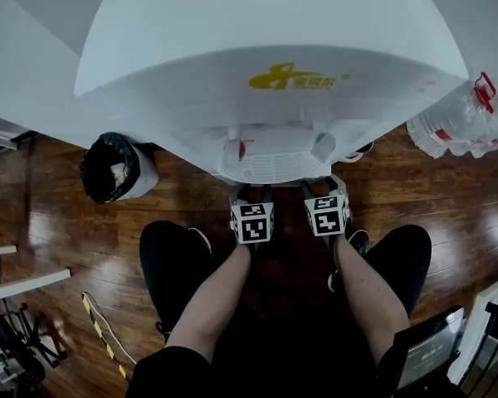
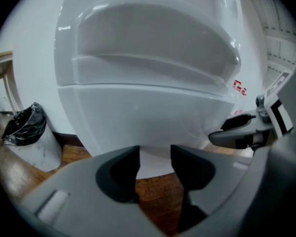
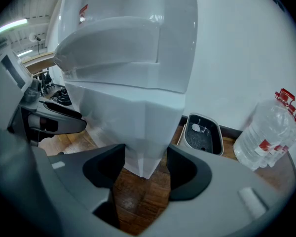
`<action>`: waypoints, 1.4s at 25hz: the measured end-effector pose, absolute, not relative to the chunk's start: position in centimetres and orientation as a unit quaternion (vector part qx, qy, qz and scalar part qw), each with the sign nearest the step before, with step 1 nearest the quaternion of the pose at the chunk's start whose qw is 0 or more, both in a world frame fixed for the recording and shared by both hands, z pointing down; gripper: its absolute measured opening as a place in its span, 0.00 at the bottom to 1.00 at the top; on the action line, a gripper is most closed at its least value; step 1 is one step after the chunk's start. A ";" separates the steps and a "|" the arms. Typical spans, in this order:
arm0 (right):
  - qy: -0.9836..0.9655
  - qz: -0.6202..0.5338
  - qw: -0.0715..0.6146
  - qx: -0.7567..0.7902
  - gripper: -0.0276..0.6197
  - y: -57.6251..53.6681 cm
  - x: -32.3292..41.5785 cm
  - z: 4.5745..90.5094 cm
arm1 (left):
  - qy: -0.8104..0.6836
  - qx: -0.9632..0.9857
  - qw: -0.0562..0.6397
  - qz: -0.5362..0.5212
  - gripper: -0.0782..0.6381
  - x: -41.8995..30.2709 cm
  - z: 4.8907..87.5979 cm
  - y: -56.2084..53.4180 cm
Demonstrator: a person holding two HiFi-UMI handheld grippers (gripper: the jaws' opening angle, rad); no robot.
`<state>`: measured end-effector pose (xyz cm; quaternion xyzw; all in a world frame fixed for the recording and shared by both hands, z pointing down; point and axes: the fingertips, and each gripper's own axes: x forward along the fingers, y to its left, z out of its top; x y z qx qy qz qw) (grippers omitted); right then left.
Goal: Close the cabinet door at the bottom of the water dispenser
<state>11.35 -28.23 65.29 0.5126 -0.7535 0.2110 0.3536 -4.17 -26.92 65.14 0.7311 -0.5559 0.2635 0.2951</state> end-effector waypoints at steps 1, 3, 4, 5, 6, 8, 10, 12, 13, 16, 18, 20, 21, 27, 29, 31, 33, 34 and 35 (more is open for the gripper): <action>-0.754 0.208 0.354 0.513 0.46 -28.4 11.3 64.9 | -0.558 0.731 0.291 0.264 0.41 -4.3 65.3 -27.0; -0.755 0.205 0.355 0.512 0.46 -28.8 11.2 64.7 | -0.561 0.729 0.289 0.265 0.41 -4.4 65.3 -27.2; -0.755 0.206 0.354 0.512 0.46 -28.9 11.2 64.7 | -0.562 0.728 0.289 0.265 0.41 -4.4 65.3 -27.3; -0.755 0.208 0.352 0.513 0.46 -29.0 11.1 64.8 | -0.562 0.728 0.289 0.265 0.41 -4.4 65.3 -27.3; -0.755 0.209 0.350 0.513 0.46 -29.0 11.1 64.9 | -0.561 0.730 0.289 0.264 0.41 -4.4 65.4 -27.4; -0.754 0.211 0.349 0.516 0.46 -29.1 11.2 65.1 | -0.558 0.733 0.289 0.261 0.40 -4.2 65.7 -27.4; -0.753 0.207 0.350 0.518 0.46 -29.4 11.2 65.0 | -0.556 0.734 0.290 0.262 0.40 -4.1 65.6 -27.4; -0.753 0.199 0.353 0.519 0.46 -29.9 11.3 64.7 | -0.555 0.735 0.288 0.264 0.40 -4.1 65.5 -27.6; -0.753 0.194 0.355 0.520 0.46 -30.0 11.3 64.6 | -0.555 0.735 0.287 0.263 0.40 -4.1 65.4 -27.7; -0.751 0.196 0.348 0.526 0.45 -30.2 11.3 64.8 | -0.554 0.737 0.285 0.262 0.39 -4.1 65.5 -27.9; -0.749 0.197 0.349 0.528 0.45 -30.3 11.3 64.8 | -0.554 0.735 0.288 0.263 0.39 -4.2 65.5 -27.8; -0.749 0.198 0.349 0.527 0.45 -30.3 11.3 64.8 | -0.554 0.735 0.288 0.264 0.39 -4.2 65.6 -27.8; -0.749 0.199 0.348 0.527 0.45 -30.3 11.2 64.9 | -0.554 0.736 0.286 0.264 0.39 -4.2 65.6 -27.8; -0.747 0.223 0.340 0.525 0.44 -30.0 11.6 65.7 | -0.541 0.743 0.299 0.257 0.39 -4.1 64.7 -27.6; -0.747 0.235 0.332 0.527 0.44 -29.9 11.8 65.7 | -0.548 0.737 0.298 0.259 0.37 -4.6 64.4 -27.5; -0.743 0.252 0.316 0.533 0.41 -29.7 11.8 65.0 | -0.553 0.736 0.286 0.264 0.37 -4.9 64.1 -27.4; -0.745 0.258 0.305 0.535 0.41 -29.4 11.6 64.5 | -0.549 0.745 0.274 0.262 0.37 -4.5 63.2 -27.2; -0.749 0.253 0.302 0.532 0.37 -29.1 11.3 64.1 | -0.546 0.749 0.270 0.260 0.37 -4.2 62.7 -27.0; -0.755 0.245 0.301 0.528 0.33 -28.7 10.8 63.5 | -0.543 0.754 0.266 0.256 0.37 -3.9 62.2 -26.7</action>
